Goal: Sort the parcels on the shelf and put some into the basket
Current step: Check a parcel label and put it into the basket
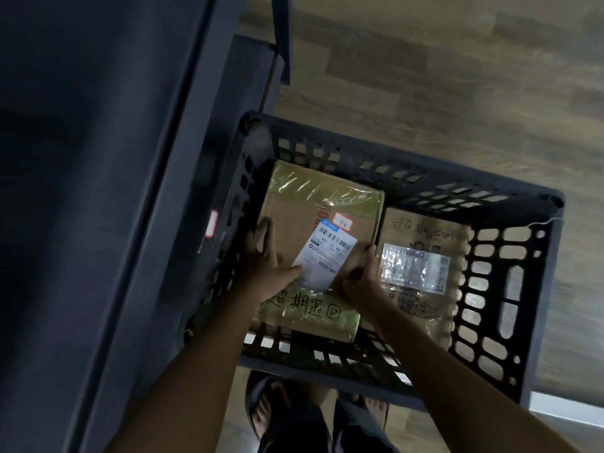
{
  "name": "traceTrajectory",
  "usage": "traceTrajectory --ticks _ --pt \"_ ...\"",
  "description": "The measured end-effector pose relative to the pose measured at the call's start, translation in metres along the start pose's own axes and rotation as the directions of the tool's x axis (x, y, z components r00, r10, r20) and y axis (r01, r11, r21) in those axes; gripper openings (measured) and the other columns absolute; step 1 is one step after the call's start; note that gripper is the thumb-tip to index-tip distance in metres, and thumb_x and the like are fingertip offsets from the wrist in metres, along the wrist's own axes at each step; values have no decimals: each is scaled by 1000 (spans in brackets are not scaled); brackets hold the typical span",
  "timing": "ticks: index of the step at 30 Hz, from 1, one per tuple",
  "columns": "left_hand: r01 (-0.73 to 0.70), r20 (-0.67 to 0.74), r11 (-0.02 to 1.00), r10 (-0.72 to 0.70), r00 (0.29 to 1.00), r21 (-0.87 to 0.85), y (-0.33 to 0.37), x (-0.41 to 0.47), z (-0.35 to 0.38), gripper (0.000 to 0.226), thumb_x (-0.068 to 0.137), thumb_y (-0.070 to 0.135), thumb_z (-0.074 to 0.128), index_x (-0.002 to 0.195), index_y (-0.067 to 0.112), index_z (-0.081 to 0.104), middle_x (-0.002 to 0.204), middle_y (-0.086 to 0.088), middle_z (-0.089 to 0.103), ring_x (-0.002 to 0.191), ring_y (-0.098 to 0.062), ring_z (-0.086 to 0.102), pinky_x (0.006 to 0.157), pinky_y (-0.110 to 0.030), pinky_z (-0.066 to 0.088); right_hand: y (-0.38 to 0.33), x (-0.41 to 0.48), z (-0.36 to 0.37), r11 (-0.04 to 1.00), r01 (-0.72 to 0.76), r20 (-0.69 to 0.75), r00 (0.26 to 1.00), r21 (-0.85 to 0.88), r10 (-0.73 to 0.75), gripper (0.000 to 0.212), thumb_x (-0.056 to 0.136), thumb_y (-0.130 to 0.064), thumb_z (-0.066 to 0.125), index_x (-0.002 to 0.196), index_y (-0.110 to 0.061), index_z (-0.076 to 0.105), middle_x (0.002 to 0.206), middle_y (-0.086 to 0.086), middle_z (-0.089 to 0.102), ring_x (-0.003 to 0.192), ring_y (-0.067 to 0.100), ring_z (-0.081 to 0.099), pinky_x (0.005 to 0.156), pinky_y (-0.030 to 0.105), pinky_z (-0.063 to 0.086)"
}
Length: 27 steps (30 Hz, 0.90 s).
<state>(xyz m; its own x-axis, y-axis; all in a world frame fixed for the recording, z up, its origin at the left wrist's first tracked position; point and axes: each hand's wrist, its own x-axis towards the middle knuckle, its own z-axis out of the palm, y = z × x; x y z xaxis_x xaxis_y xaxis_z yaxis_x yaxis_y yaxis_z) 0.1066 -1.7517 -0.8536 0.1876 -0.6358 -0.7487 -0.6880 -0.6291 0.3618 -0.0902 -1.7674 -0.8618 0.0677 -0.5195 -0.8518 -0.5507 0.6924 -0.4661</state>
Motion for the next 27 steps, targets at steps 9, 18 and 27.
traceTrajectory --ticks 9,18,27 --pt "-3 -163 988 29 986 156 -16 11 40 123 66 56 77 151 36 -9 157 -16 -17 142 -42 12 108 -53 30 22 9 3 906 240 -18 965 -347 -262 105 88 -8 63 147 -22 -23 160 9 2 143 27 24 109 44 40" --pt "-78 -166 933 144 976 350 21 -54 0 75 89 50 51 152 37 13 160 -13 -19 147 -36 -1 117 -47 13 -49 -54 -16 909 123 -50 987 -399 -156 62 98 -23 43 152 -23 13 159 5 11 132 31 40 96 48 49" --pt "-162 -212 929 241 947 333 102 -195 -116 37 94 33 42 128 24 51 121 -6 60 106 -26 59 81 -33 47 -146 -192 -41 791 190 32 977 -581 -211 44 97 -25 40 140 -20 42 140 9 48 118 29 55 95 38 49"
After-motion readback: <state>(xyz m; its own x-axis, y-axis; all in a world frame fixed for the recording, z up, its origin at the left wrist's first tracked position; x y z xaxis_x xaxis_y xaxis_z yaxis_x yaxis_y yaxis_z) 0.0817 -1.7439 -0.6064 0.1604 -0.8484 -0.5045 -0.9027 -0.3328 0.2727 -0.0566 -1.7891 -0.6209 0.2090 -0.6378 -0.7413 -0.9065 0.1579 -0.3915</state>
